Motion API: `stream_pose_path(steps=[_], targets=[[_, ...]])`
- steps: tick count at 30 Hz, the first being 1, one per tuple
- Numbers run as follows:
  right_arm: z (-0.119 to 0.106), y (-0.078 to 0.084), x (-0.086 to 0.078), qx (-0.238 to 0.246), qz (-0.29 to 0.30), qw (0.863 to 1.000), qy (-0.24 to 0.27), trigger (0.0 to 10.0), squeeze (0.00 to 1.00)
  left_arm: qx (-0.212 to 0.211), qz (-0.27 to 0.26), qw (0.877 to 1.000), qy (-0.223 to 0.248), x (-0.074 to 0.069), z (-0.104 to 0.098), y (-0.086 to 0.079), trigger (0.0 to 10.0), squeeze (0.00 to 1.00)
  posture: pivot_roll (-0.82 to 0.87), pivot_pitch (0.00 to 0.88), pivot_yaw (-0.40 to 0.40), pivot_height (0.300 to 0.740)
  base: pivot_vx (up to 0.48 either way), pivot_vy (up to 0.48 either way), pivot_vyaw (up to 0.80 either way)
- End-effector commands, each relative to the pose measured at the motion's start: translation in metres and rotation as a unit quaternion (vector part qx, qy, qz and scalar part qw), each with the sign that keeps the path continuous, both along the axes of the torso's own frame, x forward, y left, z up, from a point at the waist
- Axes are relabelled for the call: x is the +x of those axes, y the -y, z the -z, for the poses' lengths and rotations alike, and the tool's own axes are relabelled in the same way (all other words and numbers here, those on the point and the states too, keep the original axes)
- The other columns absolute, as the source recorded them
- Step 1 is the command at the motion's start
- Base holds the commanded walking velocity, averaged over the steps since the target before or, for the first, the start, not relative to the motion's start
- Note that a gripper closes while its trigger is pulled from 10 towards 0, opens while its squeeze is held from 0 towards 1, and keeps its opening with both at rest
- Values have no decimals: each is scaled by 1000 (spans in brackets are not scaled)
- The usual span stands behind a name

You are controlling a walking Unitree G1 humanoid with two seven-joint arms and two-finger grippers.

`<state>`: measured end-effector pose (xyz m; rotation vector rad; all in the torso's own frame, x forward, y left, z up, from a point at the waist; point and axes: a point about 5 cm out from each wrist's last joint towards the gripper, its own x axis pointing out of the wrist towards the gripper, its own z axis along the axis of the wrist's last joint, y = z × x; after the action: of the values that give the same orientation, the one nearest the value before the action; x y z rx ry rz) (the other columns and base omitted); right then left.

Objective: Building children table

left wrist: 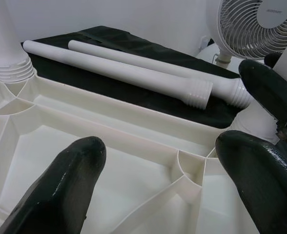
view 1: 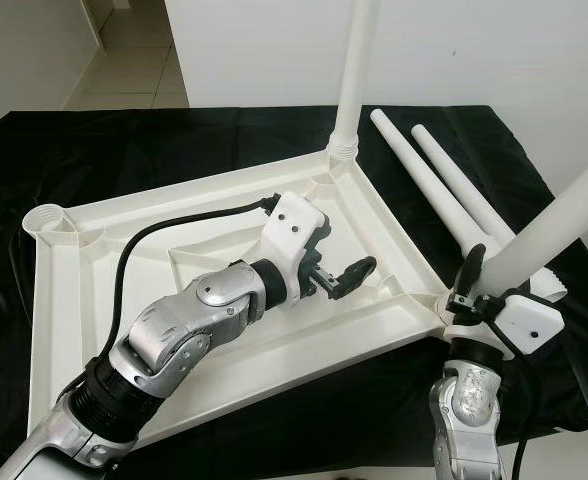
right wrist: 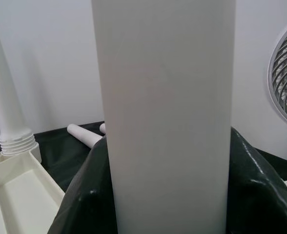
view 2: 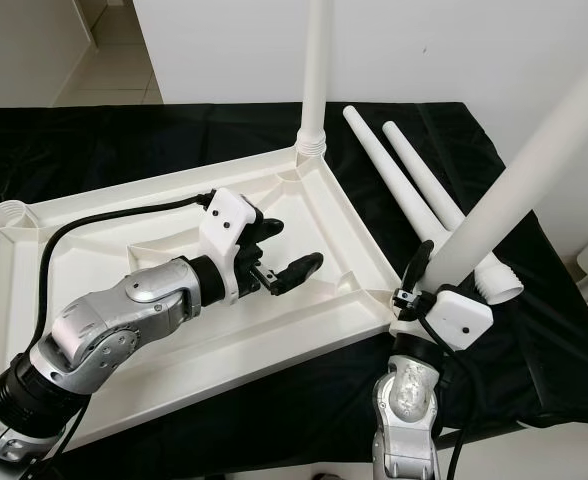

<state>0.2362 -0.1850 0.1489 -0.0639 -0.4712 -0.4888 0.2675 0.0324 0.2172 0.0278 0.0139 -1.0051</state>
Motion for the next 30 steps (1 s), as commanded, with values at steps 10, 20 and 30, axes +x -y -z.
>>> stream_pose_path(steps=[10, 20, 30], targets=[[57, 0, -10, 68, 44, 984, -160, 10000, 0, 2, 117, 993, -2, -16, 2, 5, 10000, 0, -29, 143, 56, 740, 0, 0, 0], [57, 4, -13, 75, 45, 984, -158, 10000, 0, -1, 116, 993, -2, -16, 2, 5, 10000, 0, -33, 142, 55, 740, 0, 0, 0], [48, 0, -10, 81, -6, 989, -121, 10000, 1000, -1, 117, 993, -2, -15, 1, 5, 10000, 0, -30, 141, 56, 740, 0, 0, 0]])
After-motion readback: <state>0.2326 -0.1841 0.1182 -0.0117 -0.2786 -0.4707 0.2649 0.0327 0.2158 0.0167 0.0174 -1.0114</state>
